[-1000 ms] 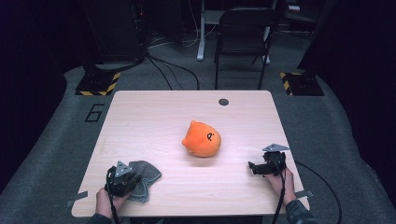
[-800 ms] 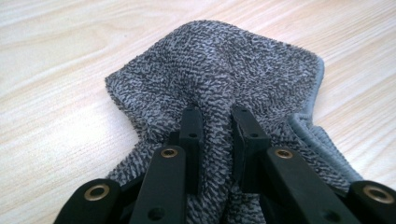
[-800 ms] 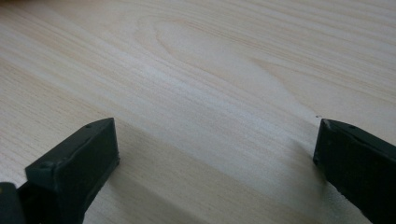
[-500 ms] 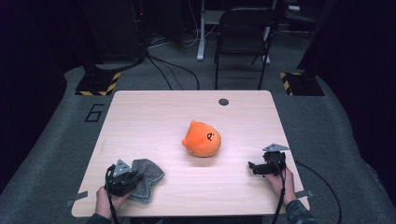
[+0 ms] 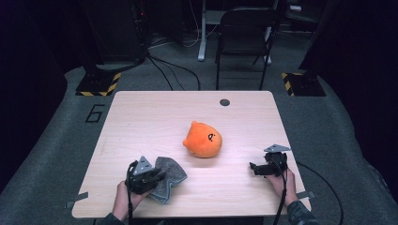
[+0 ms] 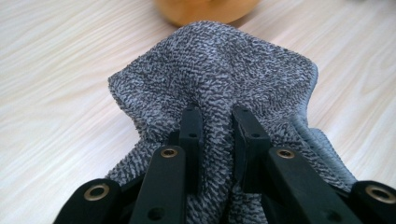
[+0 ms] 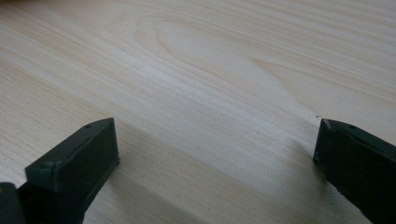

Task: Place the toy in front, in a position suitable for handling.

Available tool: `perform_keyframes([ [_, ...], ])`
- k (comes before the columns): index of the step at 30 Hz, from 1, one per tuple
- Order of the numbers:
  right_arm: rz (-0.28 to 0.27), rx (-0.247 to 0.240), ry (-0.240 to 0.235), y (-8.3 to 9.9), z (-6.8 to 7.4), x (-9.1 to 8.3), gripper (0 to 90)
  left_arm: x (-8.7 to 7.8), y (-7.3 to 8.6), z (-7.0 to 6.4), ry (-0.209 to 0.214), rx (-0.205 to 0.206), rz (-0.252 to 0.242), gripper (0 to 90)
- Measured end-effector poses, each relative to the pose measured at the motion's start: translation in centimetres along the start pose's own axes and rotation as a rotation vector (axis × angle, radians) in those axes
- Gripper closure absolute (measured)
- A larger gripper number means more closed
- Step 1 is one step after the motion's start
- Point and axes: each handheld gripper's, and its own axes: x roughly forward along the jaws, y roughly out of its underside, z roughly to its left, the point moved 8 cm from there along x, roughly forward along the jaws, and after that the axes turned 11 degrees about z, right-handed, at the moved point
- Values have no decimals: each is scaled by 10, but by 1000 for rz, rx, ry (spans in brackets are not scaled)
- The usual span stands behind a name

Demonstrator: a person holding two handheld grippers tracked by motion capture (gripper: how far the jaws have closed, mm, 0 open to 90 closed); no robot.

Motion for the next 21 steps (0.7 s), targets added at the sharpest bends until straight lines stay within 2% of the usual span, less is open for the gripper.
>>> perform_keyframes([
  [3, 0, 0, 0, 0, 0, 0, 0, 8, -12, -13, 31, 28, -5, 756],
  [5, 0, 0, 0, 0, 0, 0, 0, 14, -23, -24, 60, 65, -7, 755],
  [6, 0, 0, 0, 0, 0, 0, 0, 19, -31, -34, 80, 92, -9, 754],
  [7, 0, 0, 0, 0, 0, 0, 0, 19, -31, -34, 80, 92, -9, 754],
  [10, 0, 0, 0, 0, 0, 0, 0, 32, -47, -53, 116, 144, -7, 753],
  [12, 0, -1, 0, 0, 0, 0, 0, 40, -54, -62, 134, 163, -5, 752],
  [19, 1, -2, -1, 0, 0, 0, 0, 68, -71, -89, 191, 226, 14, 742],
  [20, -1, -2, 0, 0, 0, 0, 0, 80, -73, -96, 207, 240, 34, 737],
  [21, -1, -2, 0, 0, 0, 0, 0, 80, -73, -96, 207, 240, 34, 733],
])
